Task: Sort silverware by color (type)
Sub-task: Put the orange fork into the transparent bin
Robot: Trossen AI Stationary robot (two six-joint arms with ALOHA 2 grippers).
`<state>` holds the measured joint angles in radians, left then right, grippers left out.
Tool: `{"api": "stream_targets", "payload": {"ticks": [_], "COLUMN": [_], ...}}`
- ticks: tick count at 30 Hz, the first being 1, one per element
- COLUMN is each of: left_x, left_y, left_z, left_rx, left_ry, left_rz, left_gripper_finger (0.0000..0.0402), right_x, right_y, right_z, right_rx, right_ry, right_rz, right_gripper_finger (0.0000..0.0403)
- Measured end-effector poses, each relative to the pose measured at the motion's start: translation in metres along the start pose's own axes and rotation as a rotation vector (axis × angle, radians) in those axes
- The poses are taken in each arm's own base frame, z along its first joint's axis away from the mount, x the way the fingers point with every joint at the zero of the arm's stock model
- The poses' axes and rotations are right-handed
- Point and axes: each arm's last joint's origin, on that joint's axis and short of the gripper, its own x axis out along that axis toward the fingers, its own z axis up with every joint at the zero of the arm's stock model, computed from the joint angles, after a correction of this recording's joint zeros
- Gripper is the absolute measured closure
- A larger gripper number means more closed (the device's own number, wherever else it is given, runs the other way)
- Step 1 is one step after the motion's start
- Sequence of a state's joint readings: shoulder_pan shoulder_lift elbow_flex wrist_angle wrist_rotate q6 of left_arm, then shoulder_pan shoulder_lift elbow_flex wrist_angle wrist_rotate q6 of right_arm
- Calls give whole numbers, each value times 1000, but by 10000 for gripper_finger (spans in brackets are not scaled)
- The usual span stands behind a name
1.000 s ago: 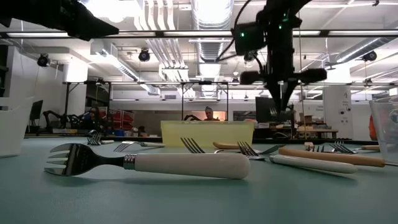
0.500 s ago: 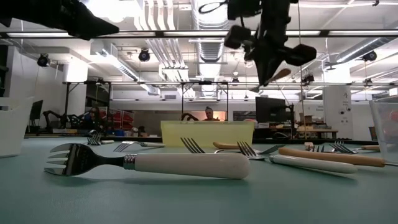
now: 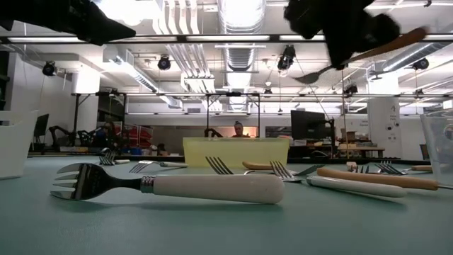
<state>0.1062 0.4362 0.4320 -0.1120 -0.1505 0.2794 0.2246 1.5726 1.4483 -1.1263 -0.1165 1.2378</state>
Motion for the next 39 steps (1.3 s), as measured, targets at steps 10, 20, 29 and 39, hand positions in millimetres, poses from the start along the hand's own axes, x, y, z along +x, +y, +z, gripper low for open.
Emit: {"api": "stream_targets", "payload": {"ticks": [10,20,29,39], "left_x": [0,0,0,0], "left_y": [1,2,2,2], "left_z": [2,5,6,6], "left_rx": [-4,-17,-17,-18], "left_ry": [-25,-56,-58,-67], "left_rz": [8,16,16,19], "left_gripper_finger": [402,402,402,402], "right_x": [5,-10,-36,-18], "right_y": [1,-10,-38,-46], "right_z": [-68,-108,-134,-145], "right_rx": [-135,41,386,451], "right_ry": [123,15,-132,-146], "right_rz": [-134,-198,-206,-183], "right_gripper_finger": [394,394,394,394]}}
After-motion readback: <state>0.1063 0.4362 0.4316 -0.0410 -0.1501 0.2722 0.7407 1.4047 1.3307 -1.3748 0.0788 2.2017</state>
